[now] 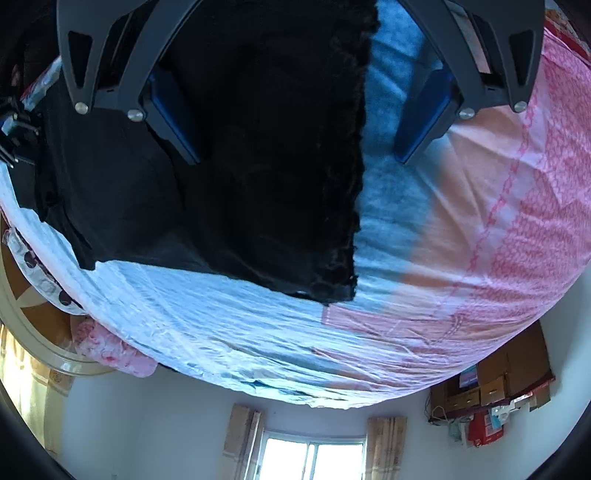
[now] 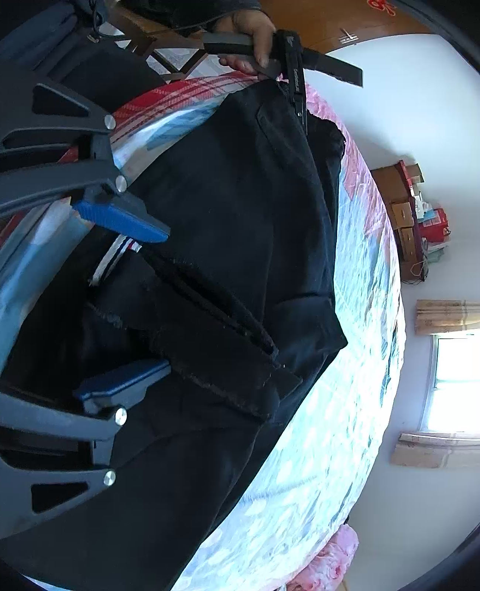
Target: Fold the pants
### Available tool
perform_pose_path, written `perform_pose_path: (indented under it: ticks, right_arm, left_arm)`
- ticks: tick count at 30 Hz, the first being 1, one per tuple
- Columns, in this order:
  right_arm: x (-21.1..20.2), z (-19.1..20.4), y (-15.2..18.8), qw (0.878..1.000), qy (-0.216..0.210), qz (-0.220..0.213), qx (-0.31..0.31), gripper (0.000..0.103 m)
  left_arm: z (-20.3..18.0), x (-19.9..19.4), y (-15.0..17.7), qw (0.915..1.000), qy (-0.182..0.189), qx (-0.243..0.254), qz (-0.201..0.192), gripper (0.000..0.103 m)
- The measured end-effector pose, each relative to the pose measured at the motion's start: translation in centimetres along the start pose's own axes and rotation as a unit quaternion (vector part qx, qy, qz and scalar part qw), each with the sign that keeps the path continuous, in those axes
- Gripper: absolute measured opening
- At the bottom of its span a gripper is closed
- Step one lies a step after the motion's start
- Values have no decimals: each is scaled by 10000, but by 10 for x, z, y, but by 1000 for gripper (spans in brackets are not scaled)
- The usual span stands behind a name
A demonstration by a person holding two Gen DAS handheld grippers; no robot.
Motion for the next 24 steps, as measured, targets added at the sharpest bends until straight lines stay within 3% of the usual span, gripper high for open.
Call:
perform_pose_path:
  ticks: [2, 6, 11, 13, 14, 15, 16, 18, 24]
  right_arm:
    - [0, 4, 0, 10000, 43, -19, -62, 71]
    - [-2, 1, 0, 10000, -50, -61, 37, 71]
    - [-2, -1, 0, 9998, -78, -93, 125, 71]
    - [-2, -1, 1, 9998, -74, -104, 122, 71]
    - [-2, -2, 1, 9998, -87, -109, 143, 71]
    - [-3, -2, 1, 9997, -109, -112, 187, 71]
    - [-3, -4, 1, 9995, -141, -104, 245, 71]
    - [-4, -7, 1, 9991, -204, -91, 351, 71]
    - [-9, -14, 0, 9978, -308, -102, 573, 71]
  left_arm:
    - [-2, -1, -1, 10000, -9, -28, 39, 100]
    - [-13, -8, 1, 9997, 226, 68, 84, 70]
    - [-5, -4, -2, 9990, 448, -84, -37, 76]
    - [-2, -2, -4, 9979, 604, -215, -101, 74]
    - [-3, -3, -5, 9978, 611, -232, -98, 60]
    - [-7, -7, -7, 9967, 780, -193, -107, 33]
    - [-10, -11, -8, 9956, 907, -197, -119, 32]
    - [-14, -20, -9, 9957, 895, -214, -138, 21]
    - [-27, -52, -16, 9878, 1373, -532, -499, 17]
Point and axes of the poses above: each gripper's, at about its wrist camera, not at the fingertips, and x roughly the way its jaws point, z to its left, y to its underside, the point moved 3 cm from there along x, roughly the way its jaws point, and after that the axes turned 9 degrees about y, right-handed, at the moved point
